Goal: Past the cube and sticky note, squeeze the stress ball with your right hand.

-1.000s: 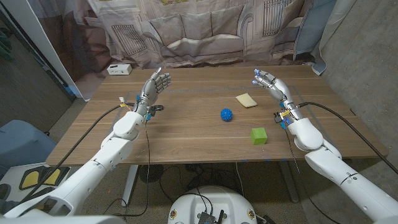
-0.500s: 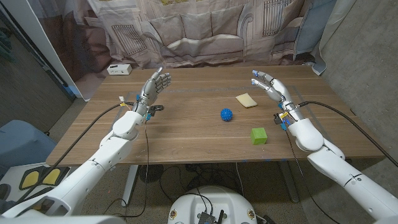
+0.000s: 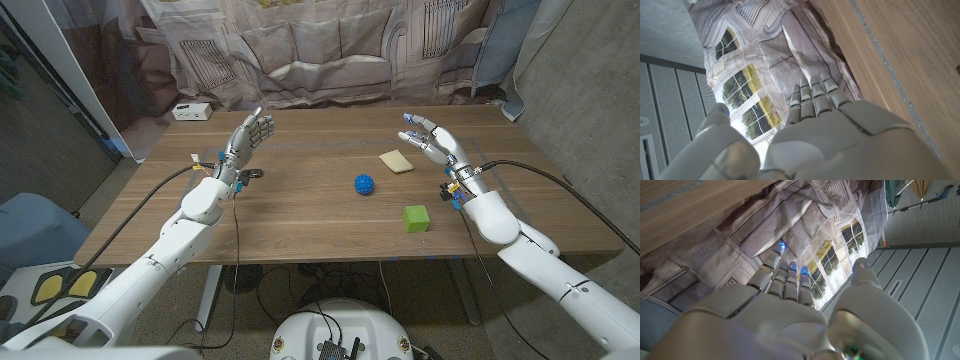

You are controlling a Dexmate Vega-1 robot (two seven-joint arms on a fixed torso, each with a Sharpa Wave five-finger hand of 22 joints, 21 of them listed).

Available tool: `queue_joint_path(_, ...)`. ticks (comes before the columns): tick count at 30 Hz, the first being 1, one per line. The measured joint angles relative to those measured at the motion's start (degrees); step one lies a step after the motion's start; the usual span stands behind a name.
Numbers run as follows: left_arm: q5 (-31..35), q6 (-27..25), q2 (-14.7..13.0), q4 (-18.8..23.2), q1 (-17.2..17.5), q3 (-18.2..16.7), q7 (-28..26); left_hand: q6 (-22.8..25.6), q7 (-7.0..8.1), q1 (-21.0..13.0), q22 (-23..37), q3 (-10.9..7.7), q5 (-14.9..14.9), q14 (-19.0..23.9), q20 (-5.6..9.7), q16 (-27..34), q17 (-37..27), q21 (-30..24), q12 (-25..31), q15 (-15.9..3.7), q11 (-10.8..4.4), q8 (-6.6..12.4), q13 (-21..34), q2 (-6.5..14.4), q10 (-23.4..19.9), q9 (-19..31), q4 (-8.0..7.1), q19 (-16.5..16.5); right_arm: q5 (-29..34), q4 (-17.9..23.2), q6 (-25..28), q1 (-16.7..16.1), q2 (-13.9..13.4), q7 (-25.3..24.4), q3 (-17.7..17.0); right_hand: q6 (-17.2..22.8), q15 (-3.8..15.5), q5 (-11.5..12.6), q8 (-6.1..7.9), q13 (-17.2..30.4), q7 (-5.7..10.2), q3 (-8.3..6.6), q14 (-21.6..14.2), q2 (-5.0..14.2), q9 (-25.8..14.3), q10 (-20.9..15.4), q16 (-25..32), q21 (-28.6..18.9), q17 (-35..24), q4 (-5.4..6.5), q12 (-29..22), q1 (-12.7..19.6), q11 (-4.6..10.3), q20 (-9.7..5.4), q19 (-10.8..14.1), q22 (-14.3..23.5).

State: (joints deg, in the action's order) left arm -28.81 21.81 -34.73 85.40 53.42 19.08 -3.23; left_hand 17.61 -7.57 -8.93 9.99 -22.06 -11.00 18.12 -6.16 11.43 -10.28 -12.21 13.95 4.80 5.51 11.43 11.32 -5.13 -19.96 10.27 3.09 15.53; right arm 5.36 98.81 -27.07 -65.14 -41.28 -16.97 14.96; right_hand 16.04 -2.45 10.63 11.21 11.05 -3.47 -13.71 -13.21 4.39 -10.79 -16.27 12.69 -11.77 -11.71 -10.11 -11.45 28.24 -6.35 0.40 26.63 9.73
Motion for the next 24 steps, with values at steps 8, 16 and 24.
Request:
queue_joint_path(8, 0.64, -0.20, -0.30, 0.64, 0.22, 0.05, -0.52, 0.00, 0.00, 0.00, 0.00, 0.00, 0.00, 0.00, 0.00, 0.02, 0.00, 0.00, -0.05, 0.00, 0.00, 0.00, 0.00, 0.00, 0.00, 0.00, 0.00, 0.00, 4.51, 1.74, 2.54, -0.42, -0.76, -1.89, 0.12, -0.31, -0.20, 0.00, 0.00, 0.00, -0.31, -0.23, 0.66, -0.30, 0.00, 0.00, -0.44, 0.34, 0.00, 0.23, -0.01, 0.74, 0.00, 0.22, -0.23, 0.00)
queue_joint_path(16, 0.85, -0.39, -0.50, 1.20, 0.80, 0.00, -0.94, 0.00, 0.00, 0.00, 0.00, 0.00, 0.00, 0.00, 0.01, 0.02, 0.01, 0.01, -0.06, 0.00, 0.00, 0.01, 0.00, 0.00, 0.00, 0.00, 0.00, -0.01, 8.78, 3.19, 5.11, -0.73, -1.63, -3.25, 0.49, -0.30, -0.20, 0.00, 0.00, 0.00, -0.31, -0.23, 0.66, -0.54, 0.00, 0.00, -0.44, 0.33, 0.00, 0.23, -0.02, 0.98, 0.00, 0.22, -0.22, 0.00)
queue_joint_path(24, 1.08, -0.25, -0.58, 1.63, 1.22, -0.27, -1.34, 0.00, 0.00, 0.01, 0.00, 0.24, 0.00, 0.00, 0.03, 0.02, 0.01, 0.01, -0.06, 0.00, 0.00, 0.01, 0.00, 0.00, 0.00, 0.00, 0.23, -0.03, 12.16, 5.37, 7.15, -1.22, -2.98, -4.40, 1.05, -0.61, -0.20, 0.00, 0.00, 0.00, -0.63, -0.23, 0.65, -0.83, 0.00, 0.00, -0.44, 0.33, 0.27, 0.23, -0.02, 1.27, 0.00, 0.22, -0.22, 0.00)
